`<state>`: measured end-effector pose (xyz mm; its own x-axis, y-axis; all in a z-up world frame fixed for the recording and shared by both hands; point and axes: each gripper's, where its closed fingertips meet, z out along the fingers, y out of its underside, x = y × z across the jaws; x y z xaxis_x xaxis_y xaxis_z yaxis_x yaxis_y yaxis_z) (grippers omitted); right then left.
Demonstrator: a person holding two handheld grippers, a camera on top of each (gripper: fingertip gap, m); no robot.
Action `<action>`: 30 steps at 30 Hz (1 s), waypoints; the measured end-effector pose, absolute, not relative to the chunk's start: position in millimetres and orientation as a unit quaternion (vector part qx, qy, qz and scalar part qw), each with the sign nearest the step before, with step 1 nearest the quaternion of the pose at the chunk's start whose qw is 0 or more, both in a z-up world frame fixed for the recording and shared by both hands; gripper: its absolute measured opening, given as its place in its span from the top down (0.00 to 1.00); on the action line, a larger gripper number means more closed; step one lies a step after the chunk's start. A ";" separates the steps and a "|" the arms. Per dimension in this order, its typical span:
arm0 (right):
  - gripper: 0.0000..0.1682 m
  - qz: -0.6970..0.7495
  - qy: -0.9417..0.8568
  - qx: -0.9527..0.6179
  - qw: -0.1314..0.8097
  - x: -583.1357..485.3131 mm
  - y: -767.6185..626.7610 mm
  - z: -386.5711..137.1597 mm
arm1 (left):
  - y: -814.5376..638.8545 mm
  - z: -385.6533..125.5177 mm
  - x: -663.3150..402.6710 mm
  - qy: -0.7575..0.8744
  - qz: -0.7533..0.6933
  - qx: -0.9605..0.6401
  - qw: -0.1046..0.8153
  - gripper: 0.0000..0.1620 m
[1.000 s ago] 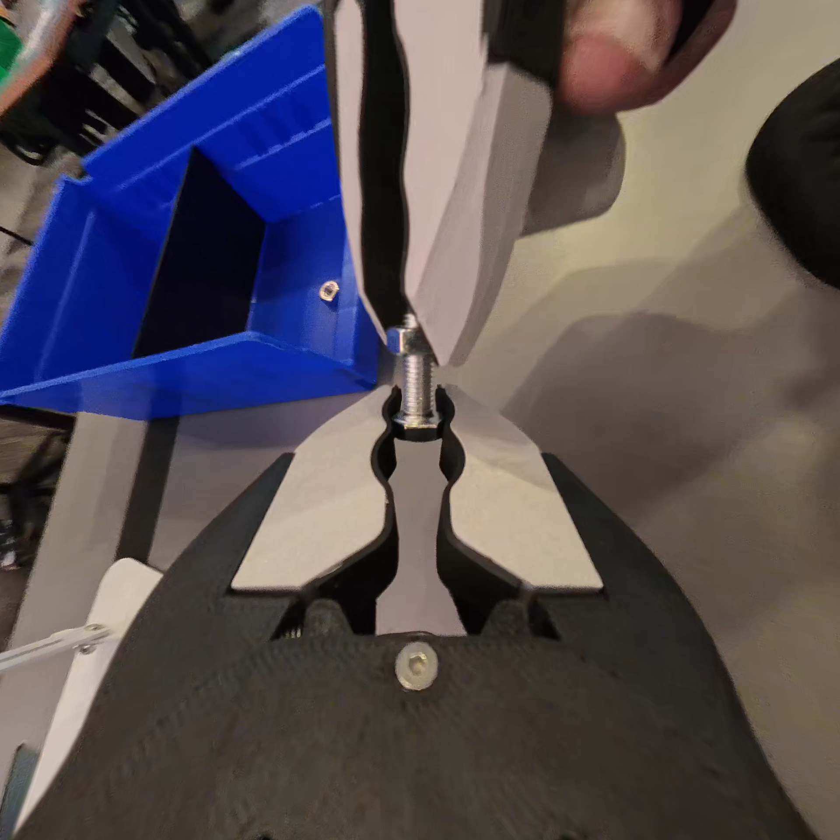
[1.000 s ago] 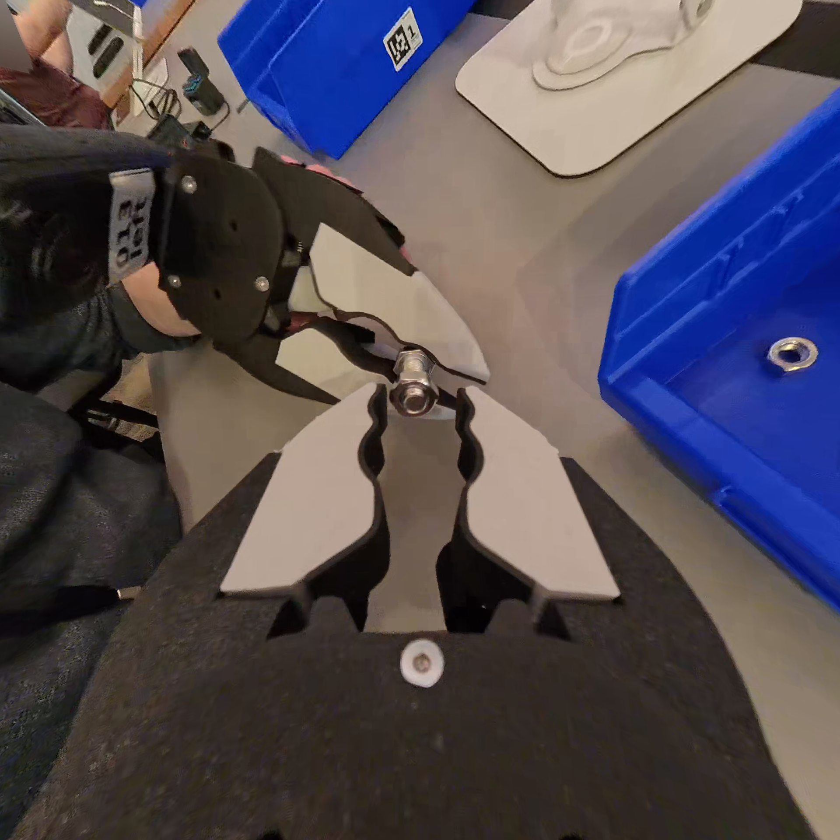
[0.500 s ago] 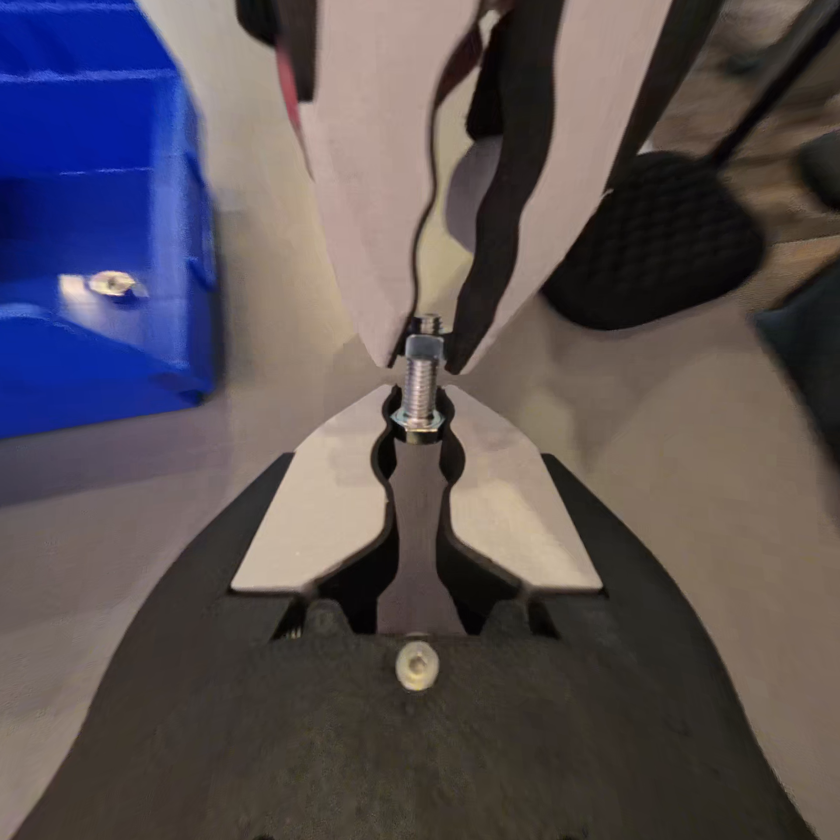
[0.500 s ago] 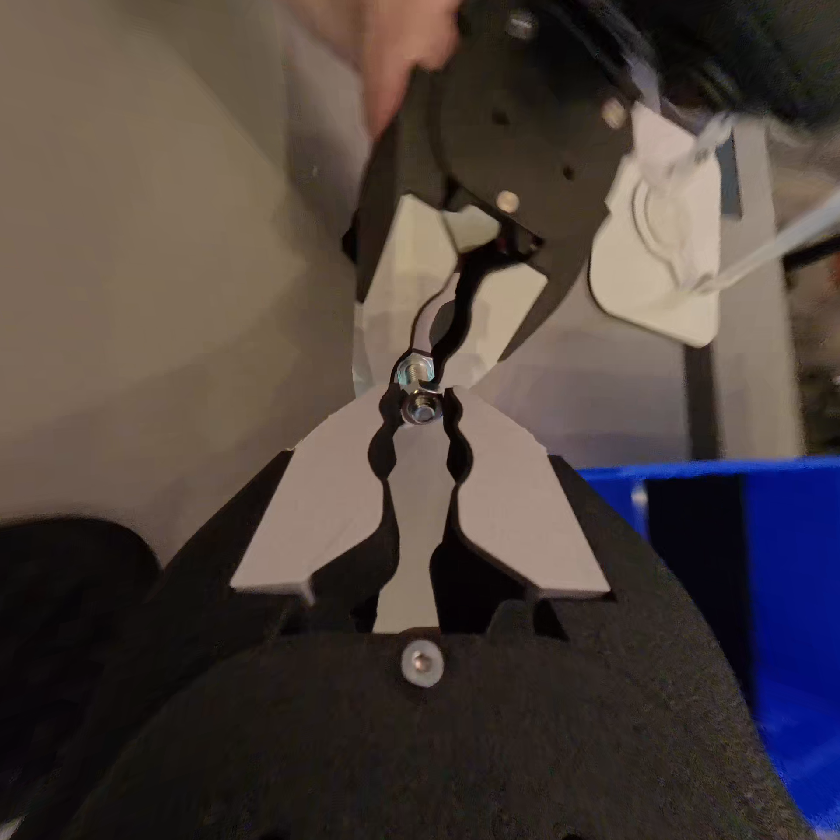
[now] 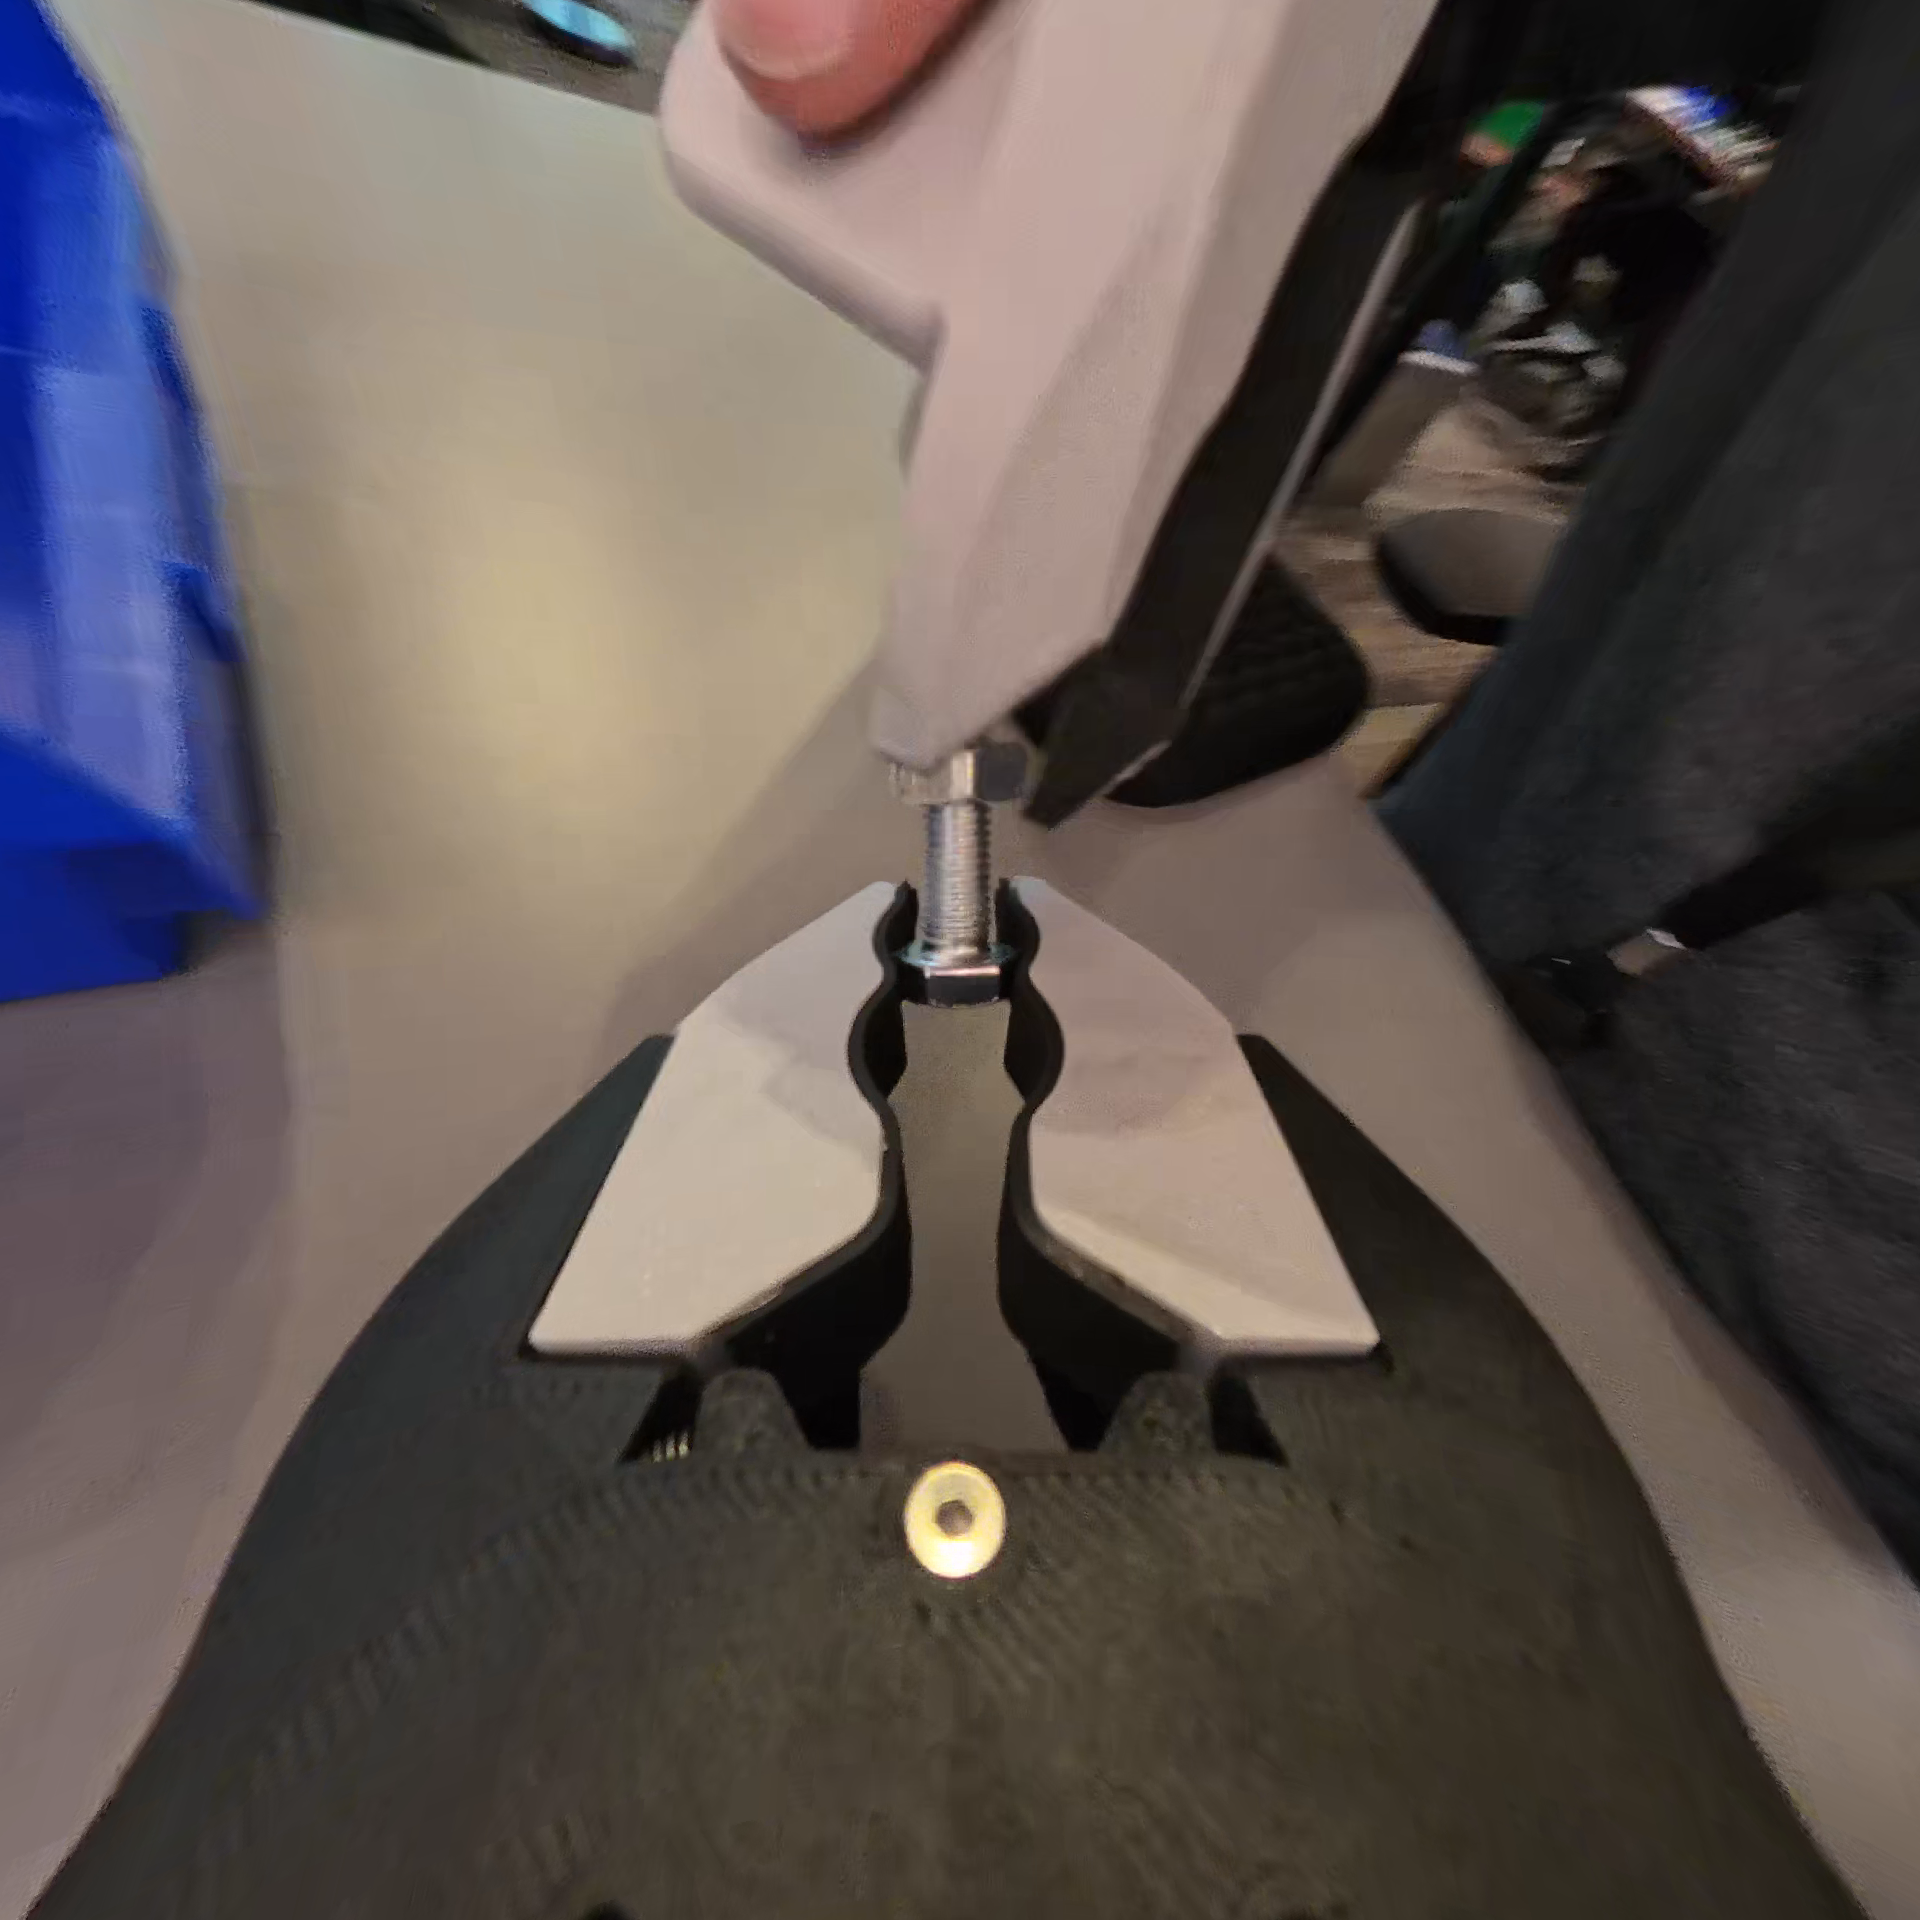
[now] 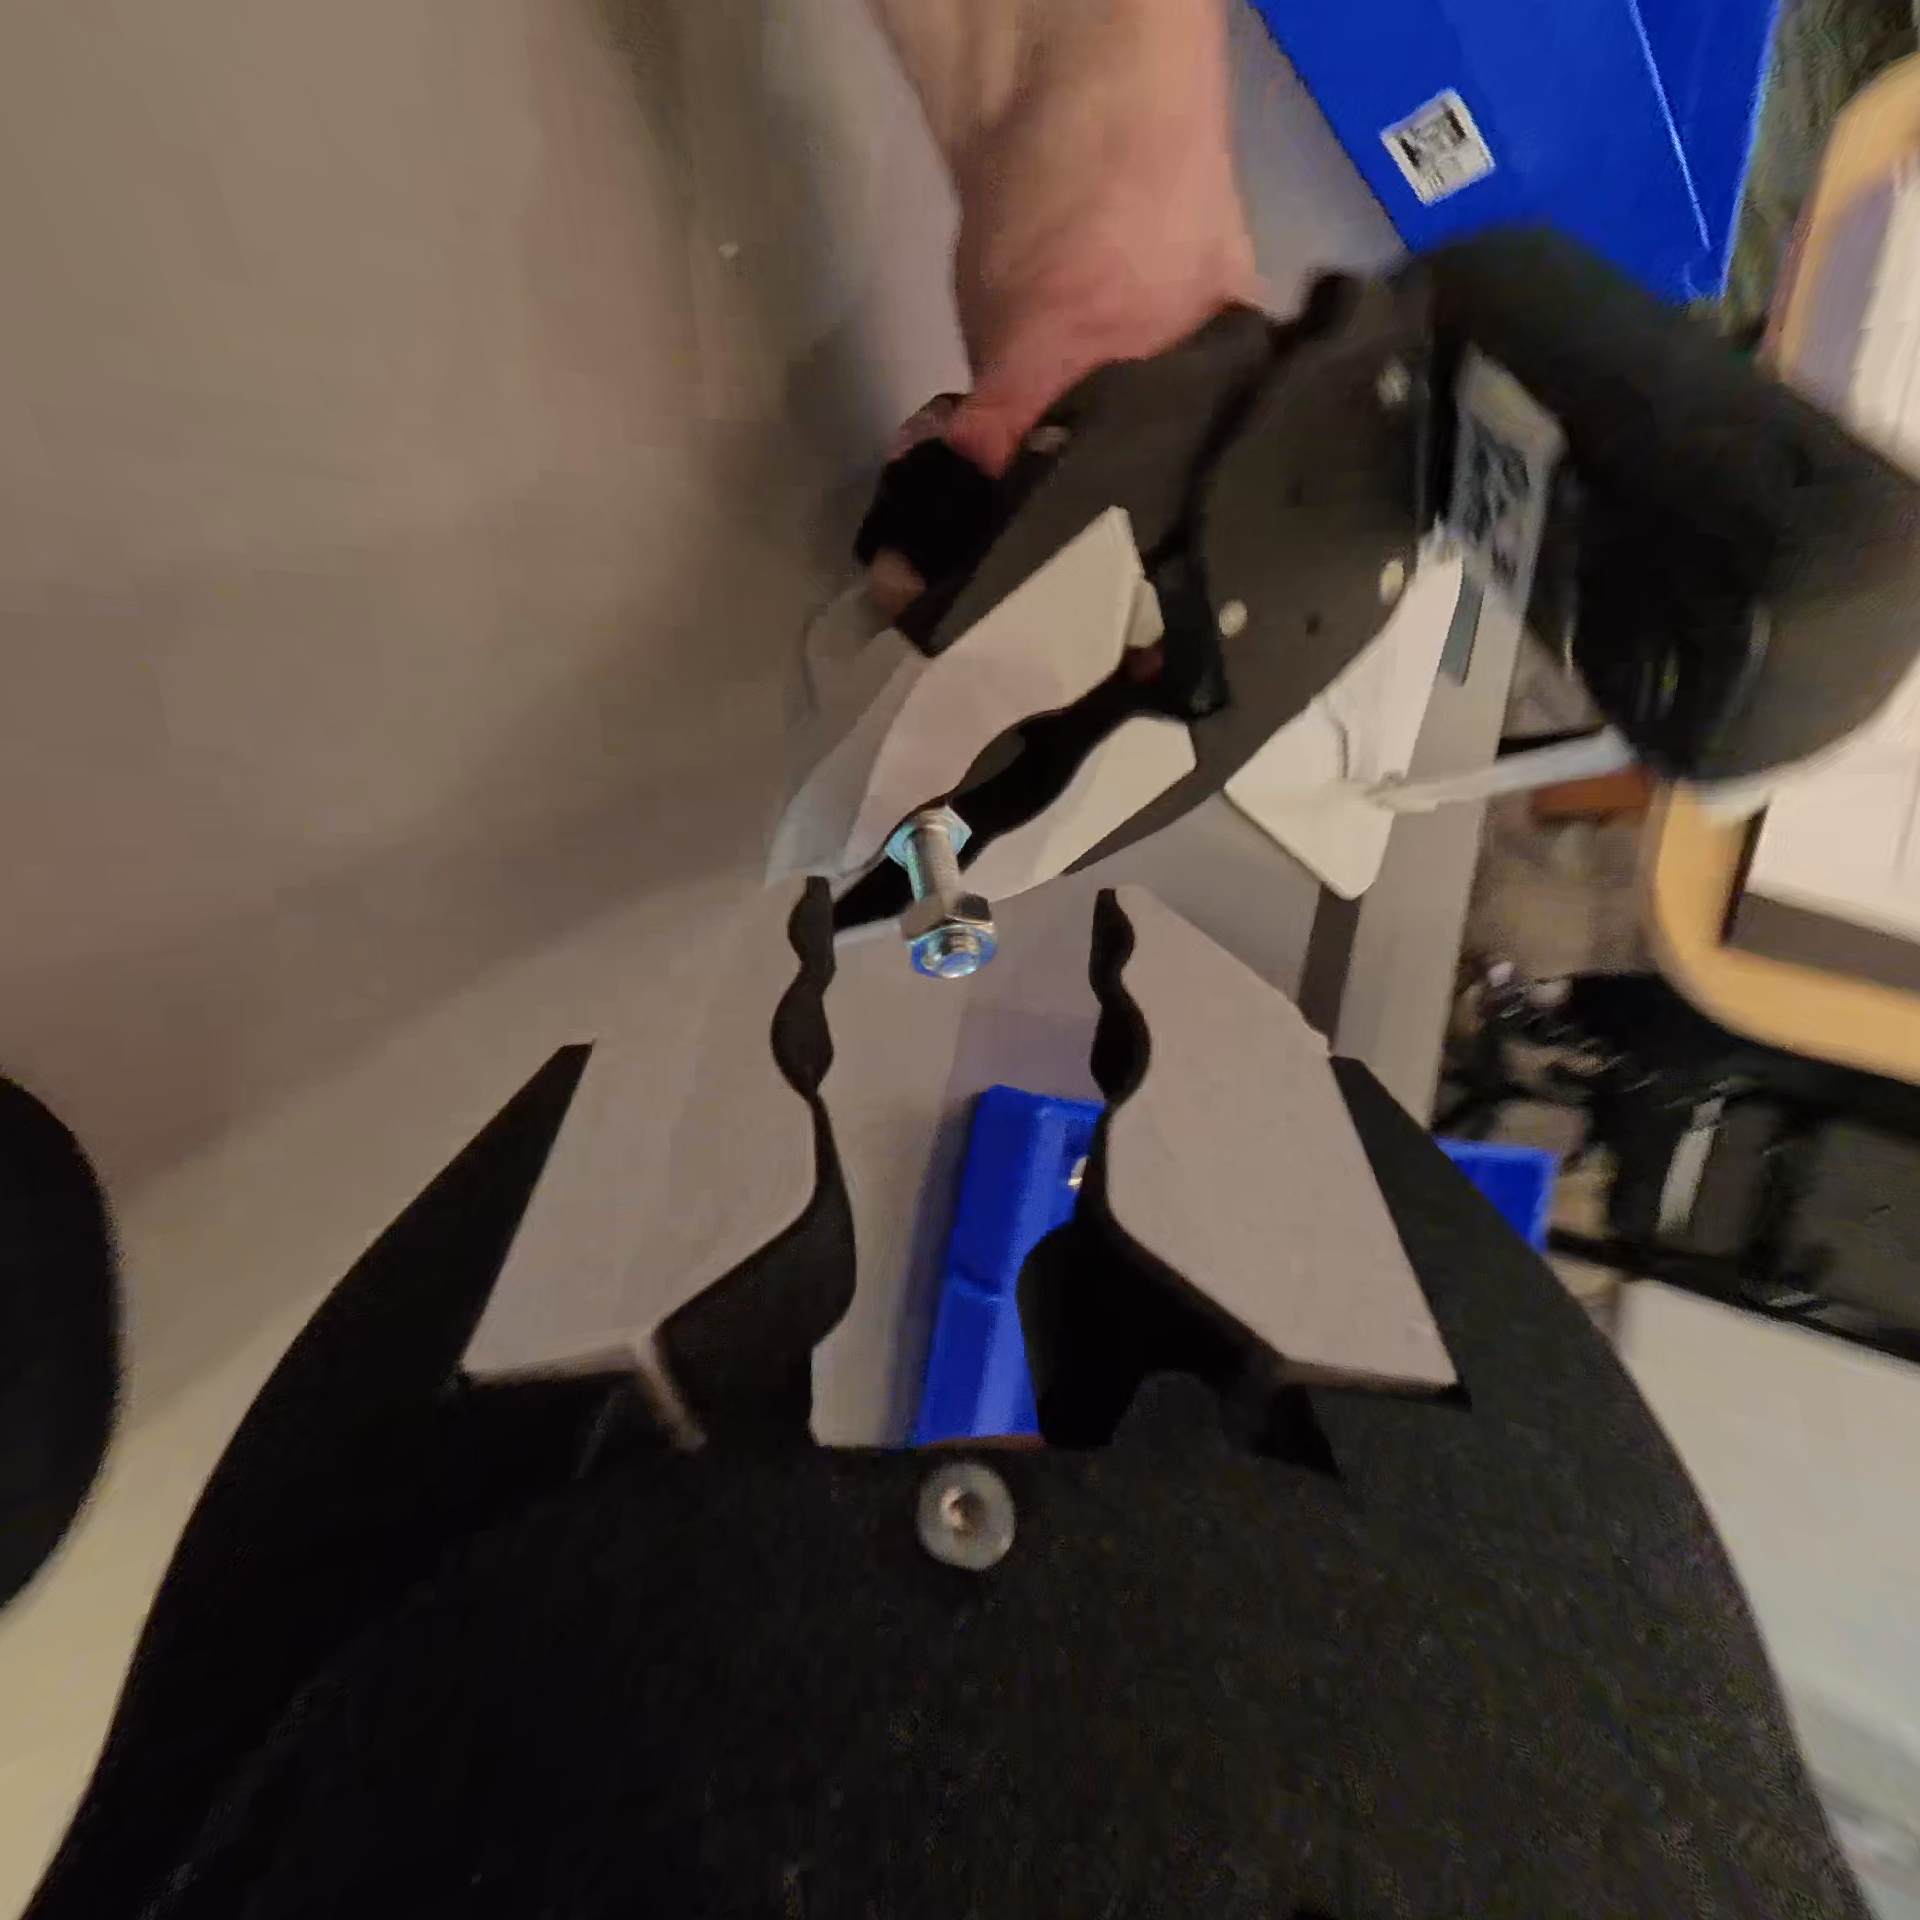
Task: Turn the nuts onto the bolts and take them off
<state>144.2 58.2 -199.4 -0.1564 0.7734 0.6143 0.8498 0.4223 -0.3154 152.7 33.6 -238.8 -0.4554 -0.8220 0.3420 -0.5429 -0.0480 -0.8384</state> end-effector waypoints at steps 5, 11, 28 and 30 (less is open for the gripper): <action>0.75 0.125 -0.554 -0.723 0.394 161.5 76.4 -183.4 | 72.7 -230.5 164.8 0.675 -0.399 -0.547 0.293 0.91; 0.77 0.371 -0.296 -0.811 0.341 173.3 82.5 -189.6 | 104.6 -221.0 169.6 0.674 -0.189 -0.552 0.454 0.91; 0.88 0.168 -0.582 -0.700 0.377 153.9 62.2 -199.6 | 63.8 -231.4 165.6 0.723 -0.293 -0.539 0.318 0.91; 0.88 0.080 -0.673 -0.626 0.385 150.3 56.3 -197.5 | 44.8 -227.2 158.3 0.718 -0.384 -0.529 0.239 0.91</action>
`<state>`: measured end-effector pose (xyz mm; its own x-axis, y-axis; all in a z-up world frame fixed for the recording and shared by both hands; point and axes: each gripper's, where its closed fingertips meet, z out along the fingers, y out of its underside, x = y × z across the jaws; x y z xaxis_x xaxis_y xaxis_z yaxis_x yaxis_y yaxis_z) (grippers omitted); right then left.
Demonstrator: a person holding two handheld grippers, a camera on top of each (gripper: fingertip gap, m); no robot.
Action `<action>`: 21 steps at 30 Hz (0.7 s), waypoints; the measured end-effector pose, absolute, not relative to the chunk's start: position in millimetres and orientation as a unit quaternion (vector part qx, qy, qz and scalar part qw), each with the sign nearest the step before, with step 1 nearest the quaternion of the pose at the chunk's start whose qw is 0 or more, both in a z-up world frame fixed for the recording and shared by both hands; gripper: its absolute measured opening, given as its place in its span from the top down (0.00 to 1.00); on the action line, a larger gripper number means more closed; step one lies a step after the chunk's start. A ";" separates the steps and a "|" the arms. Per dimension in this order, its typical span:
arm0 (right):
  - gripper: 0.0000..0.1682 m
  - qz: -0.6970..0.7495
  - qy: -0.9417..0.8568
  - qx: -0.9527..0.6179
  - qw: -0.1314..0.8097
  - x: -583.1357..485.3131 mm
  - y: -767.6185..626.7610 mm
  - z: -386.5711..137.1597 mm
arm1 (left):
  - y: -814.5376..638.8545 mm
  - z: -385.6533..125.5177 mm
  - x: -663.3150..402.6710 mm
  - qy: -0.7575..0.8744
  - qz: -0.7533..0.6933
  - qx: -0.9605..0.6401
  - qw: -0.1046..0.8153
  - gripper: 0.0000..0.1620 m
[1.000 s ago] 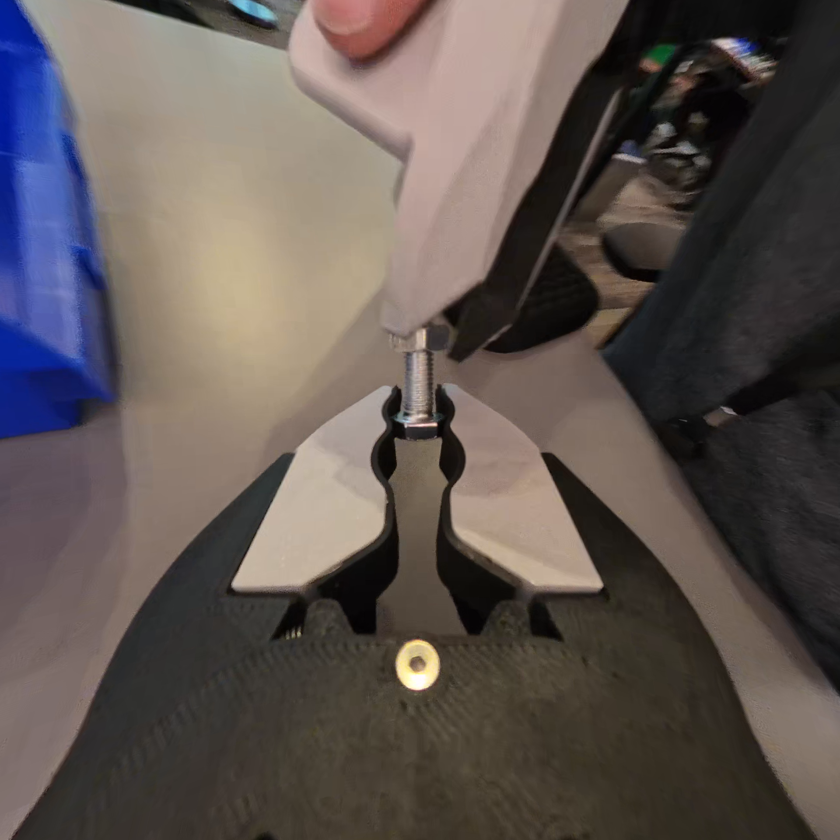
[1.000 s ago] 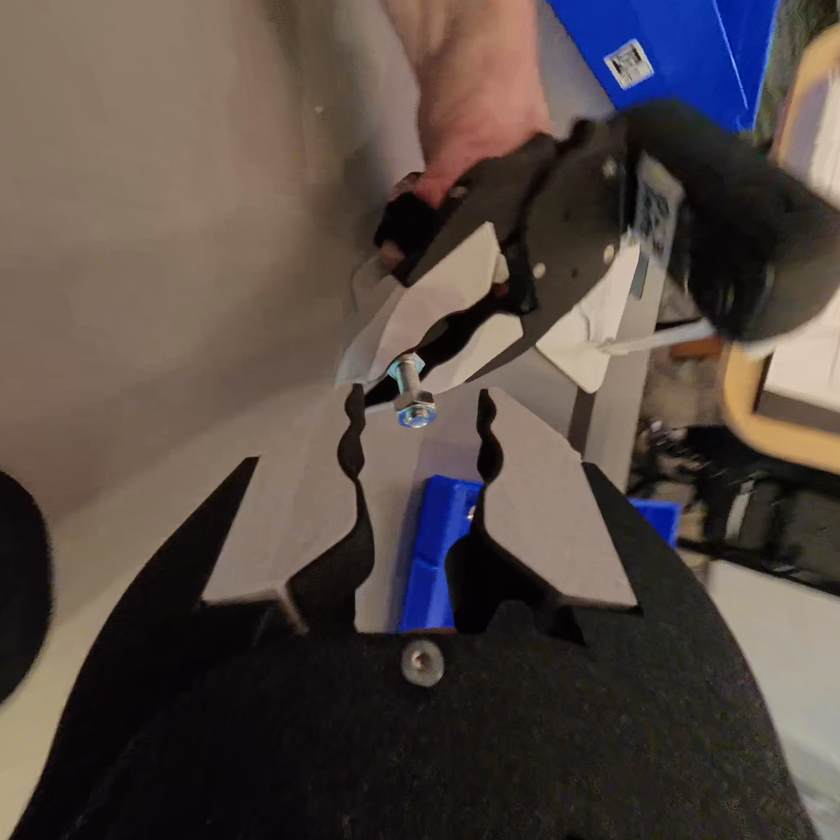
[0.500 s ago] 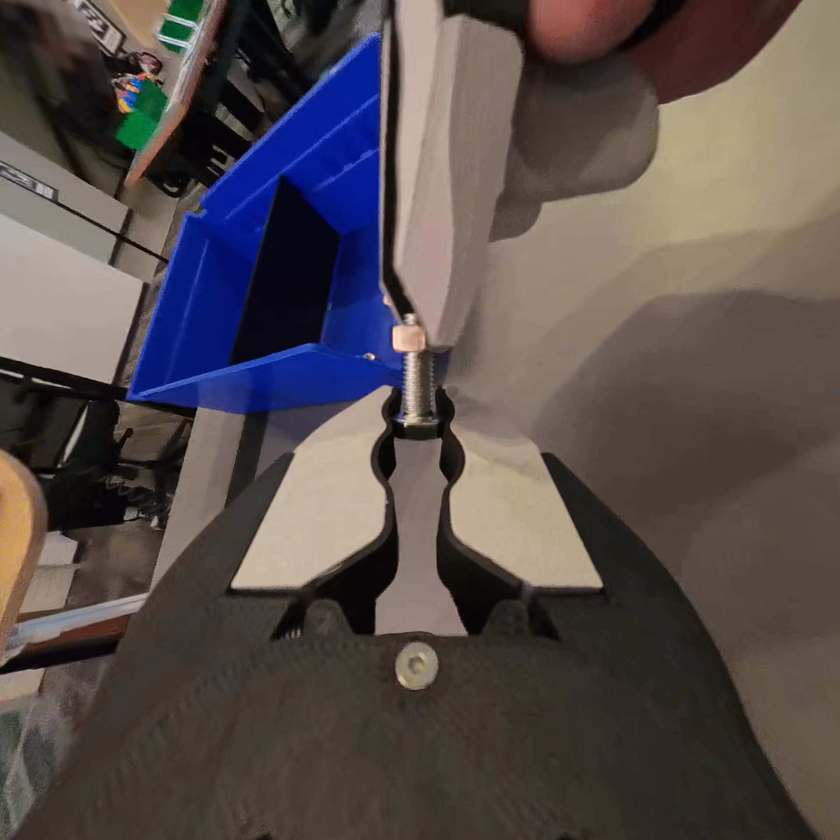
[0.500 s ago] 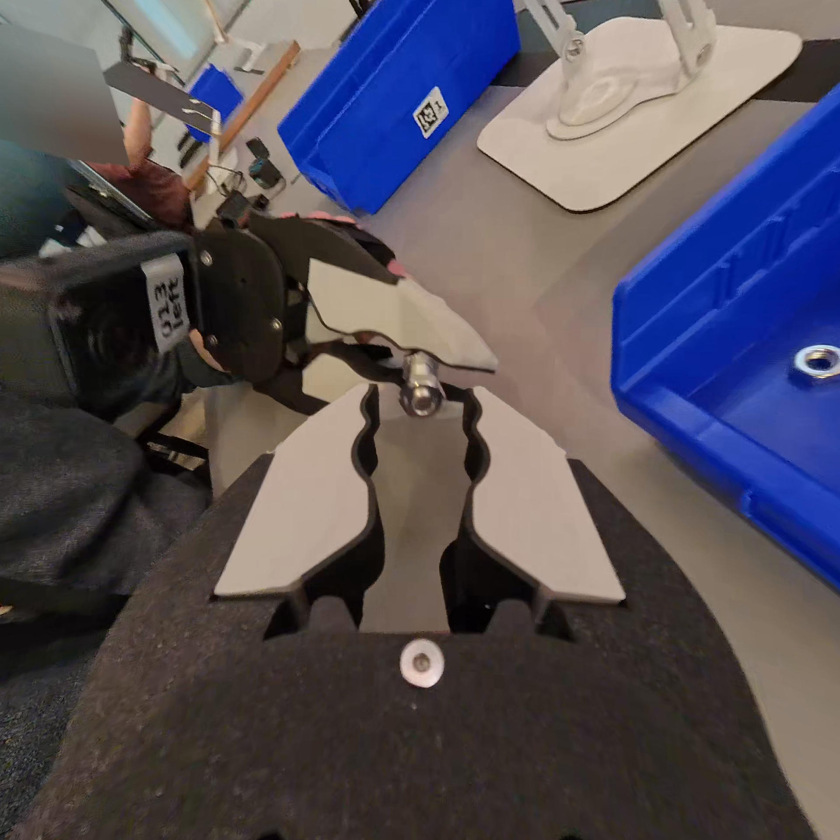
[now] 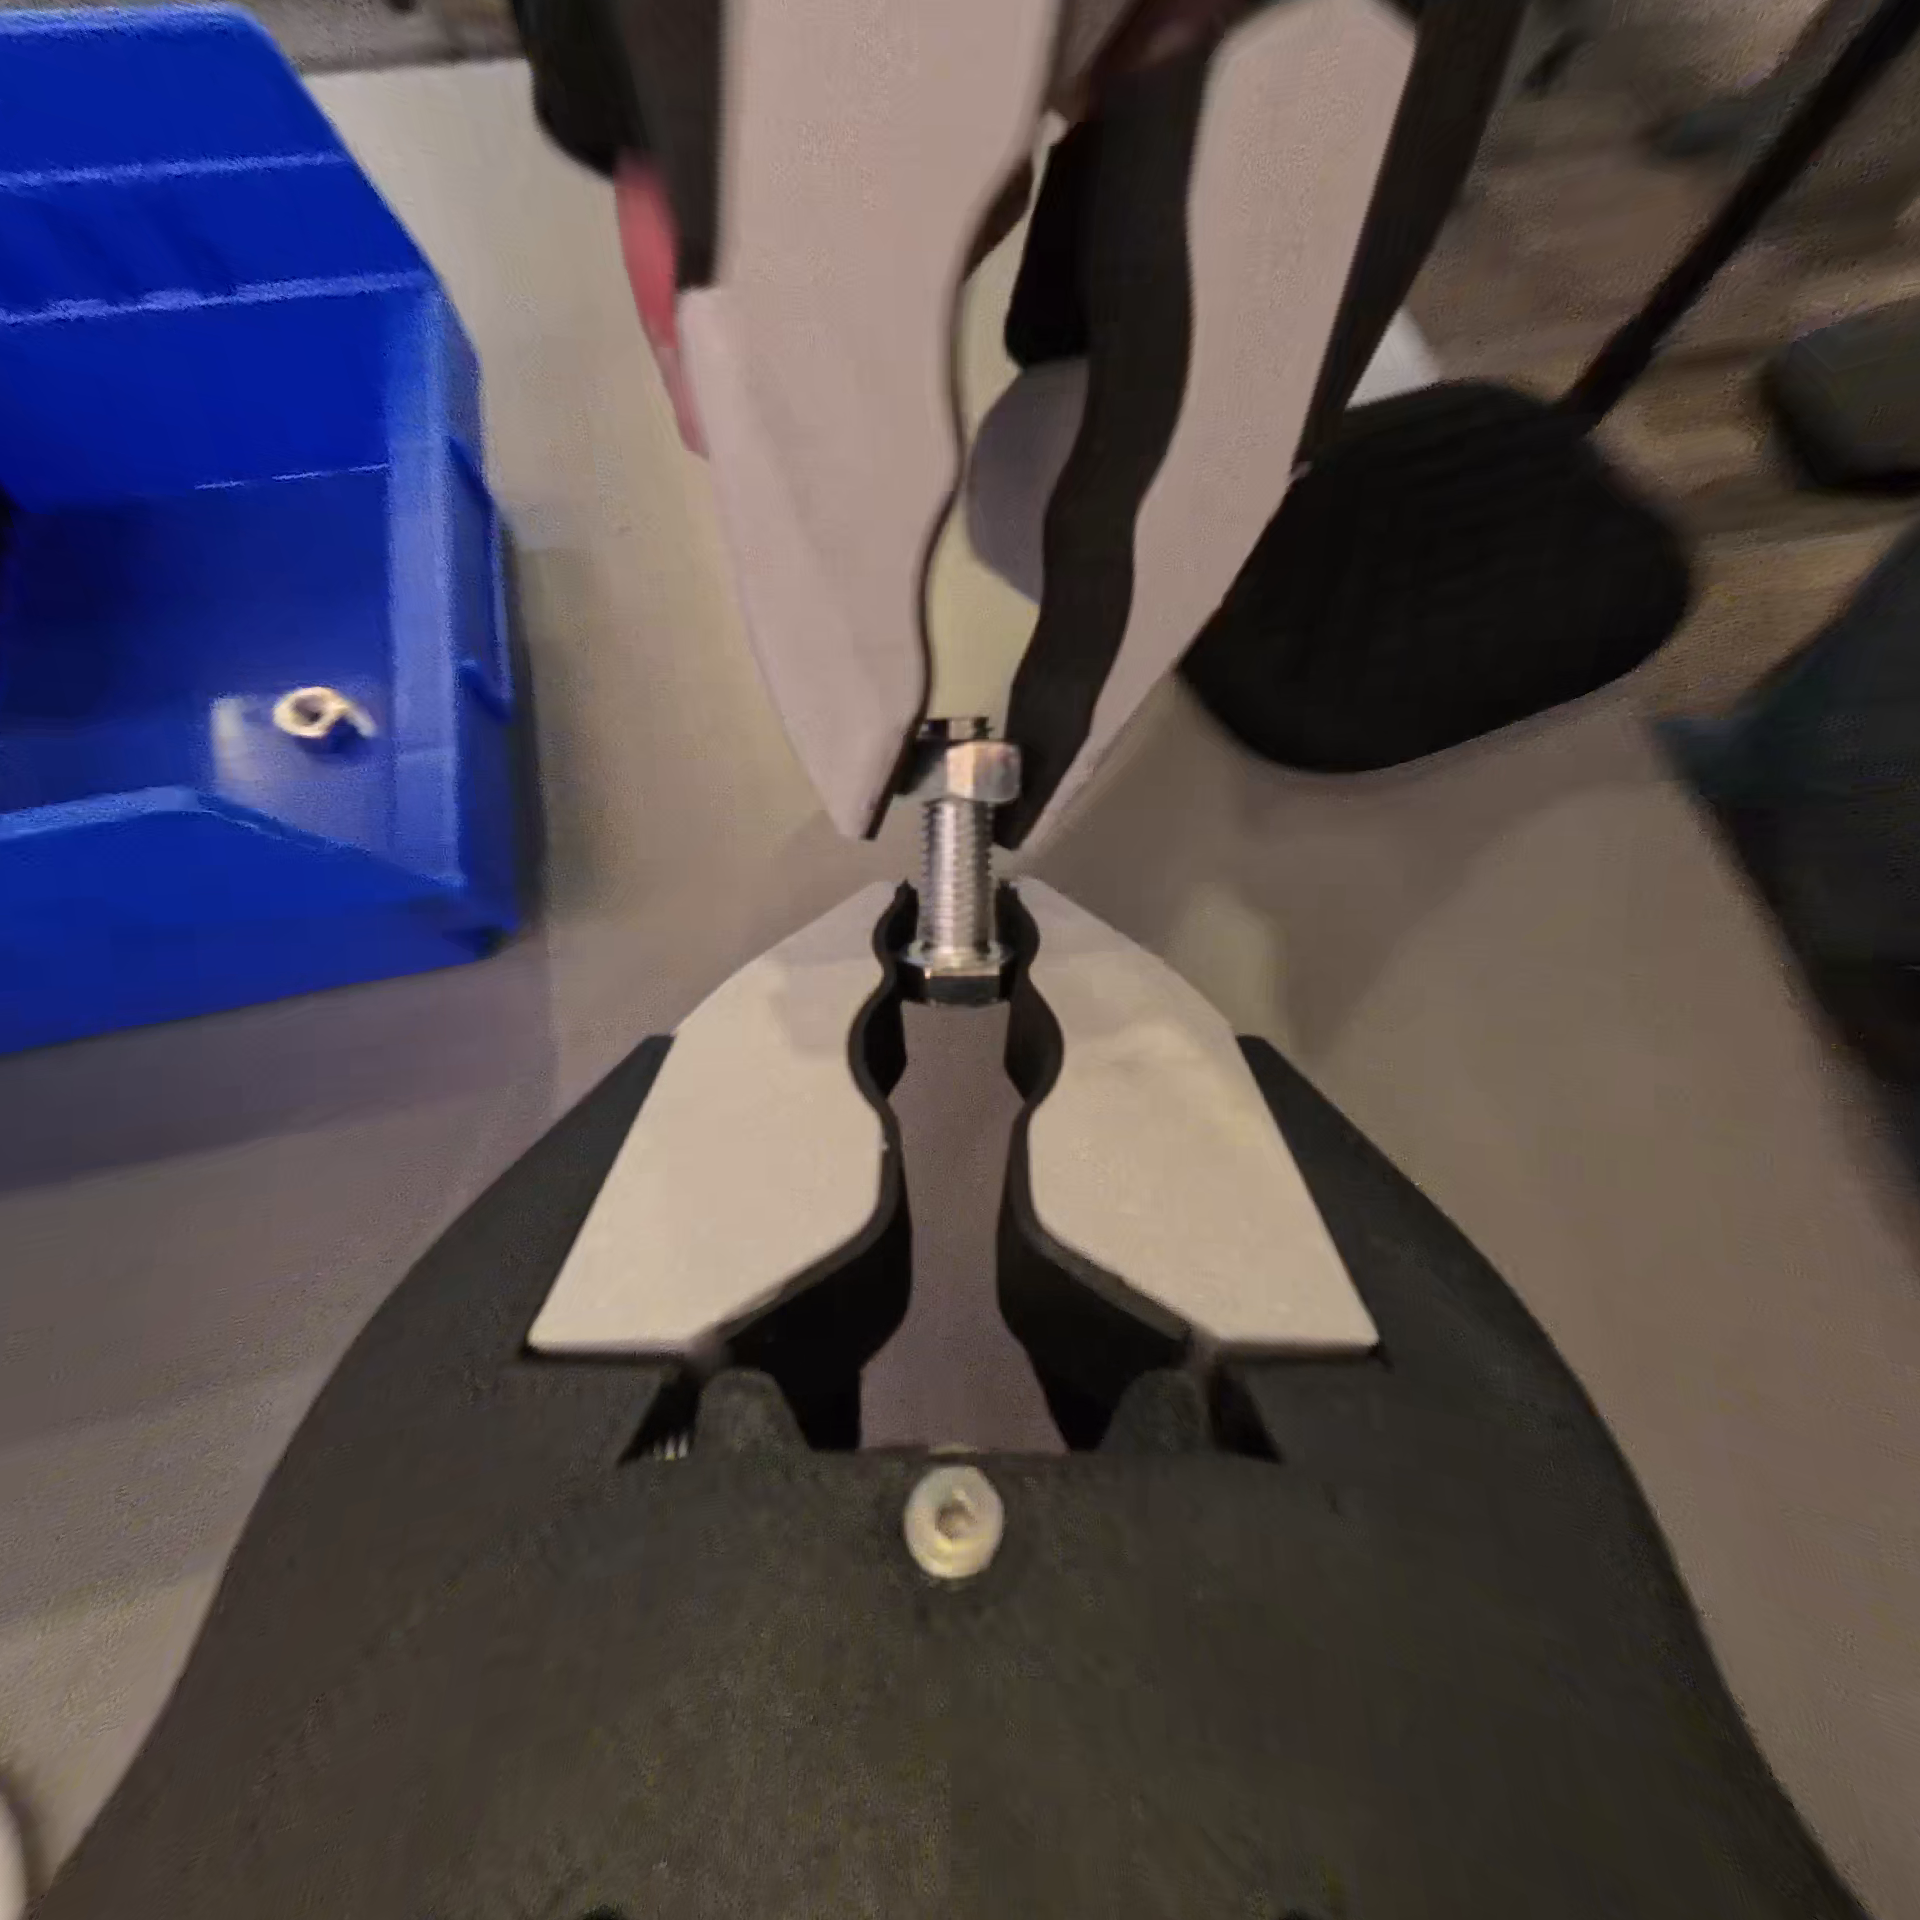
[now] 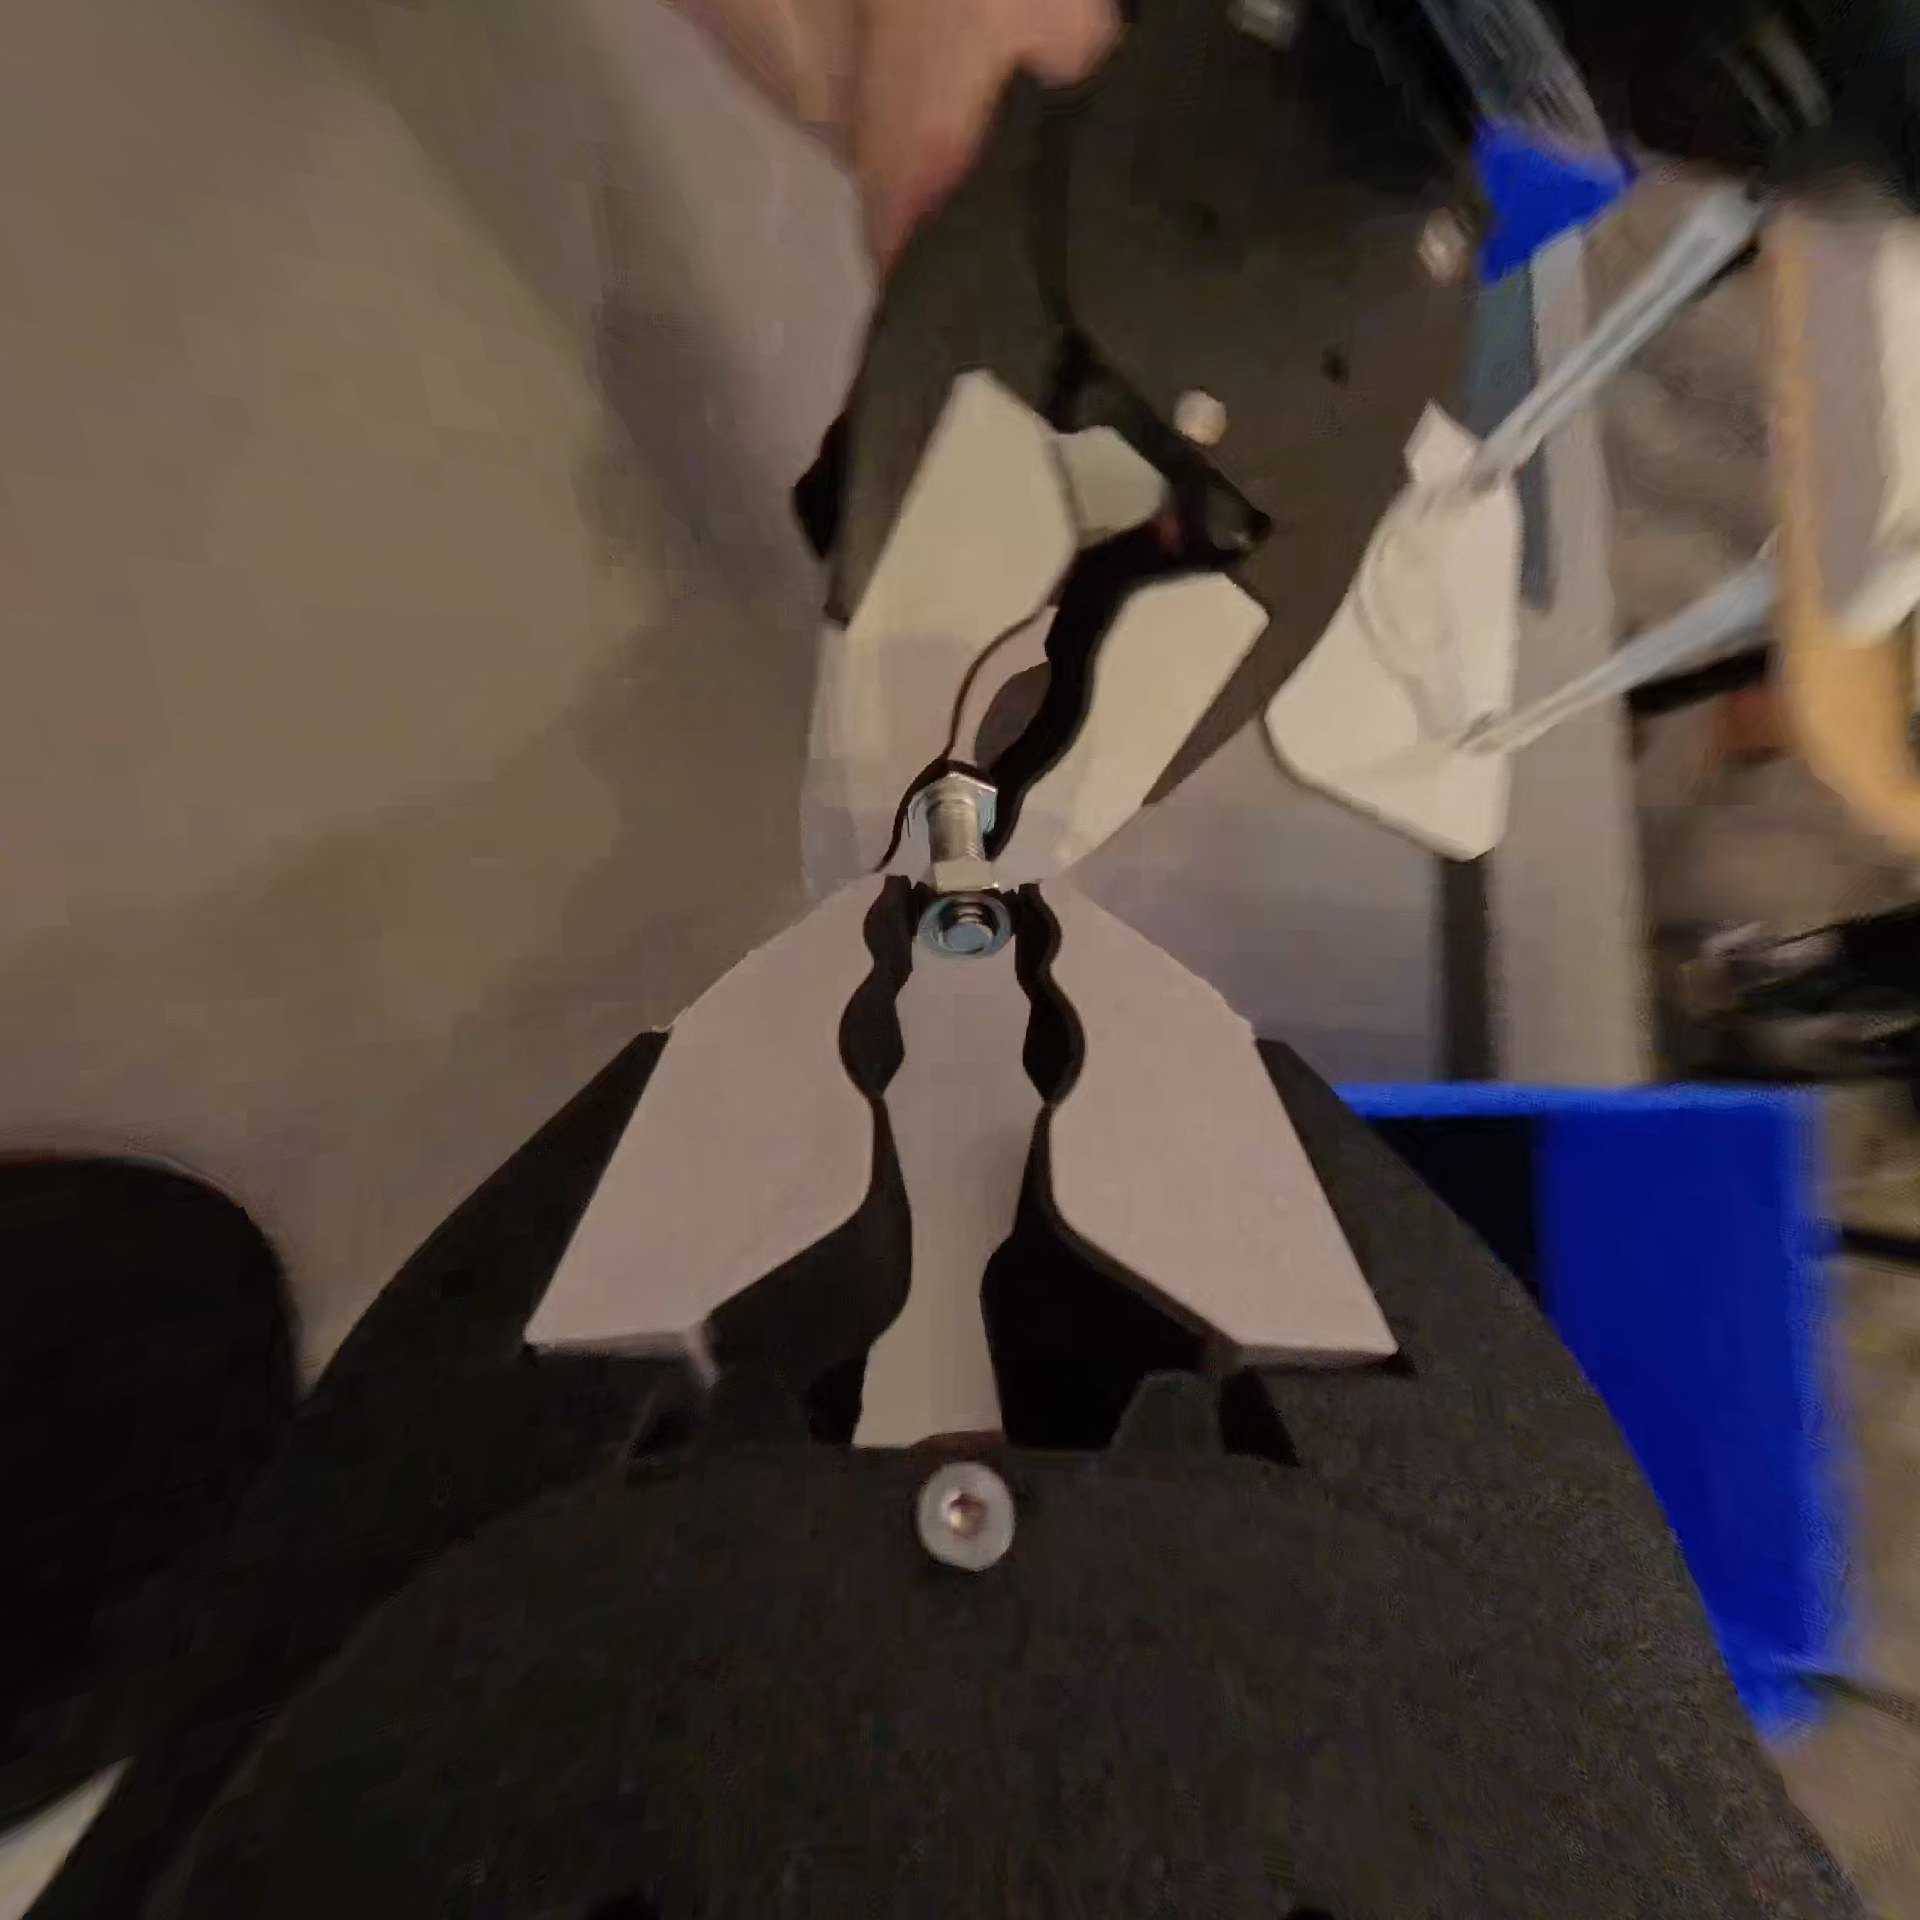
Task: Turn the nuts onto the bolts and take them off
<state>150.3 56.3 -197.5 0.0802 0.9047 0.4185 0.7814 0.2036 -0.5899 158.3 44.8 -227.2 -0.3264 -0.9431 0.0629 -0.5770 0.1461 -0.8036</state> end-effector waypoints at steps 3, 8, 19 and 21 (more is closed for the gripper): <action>0.88 -0.009 -0.756 -0.533 0.380 143.5 49.7 -195.8 | 23.3 -222.8 147.1 0.701 -0.482 -0.508 0.135 0.91; 0.74 -0.032 -0.724 -0.572 0.385 145.5 67.2 -194.2 | 39.9 -222.2 151.9 0.682 -0.479 -0.525 0.175 0.91; 0.72 0.358 -0.279 -0.795 0.403 169.8 117.9 -165.0 | 128.4 -209.5 153.8 0.650 -0.187 -0.584 0.450 0.91; 0.73 0.397 -0.248 -0.796 0.384 166.7 116.1 -169.7 | 134.0 -207.9 152.7 0.649 -0.135 -0.578 0.476 0.91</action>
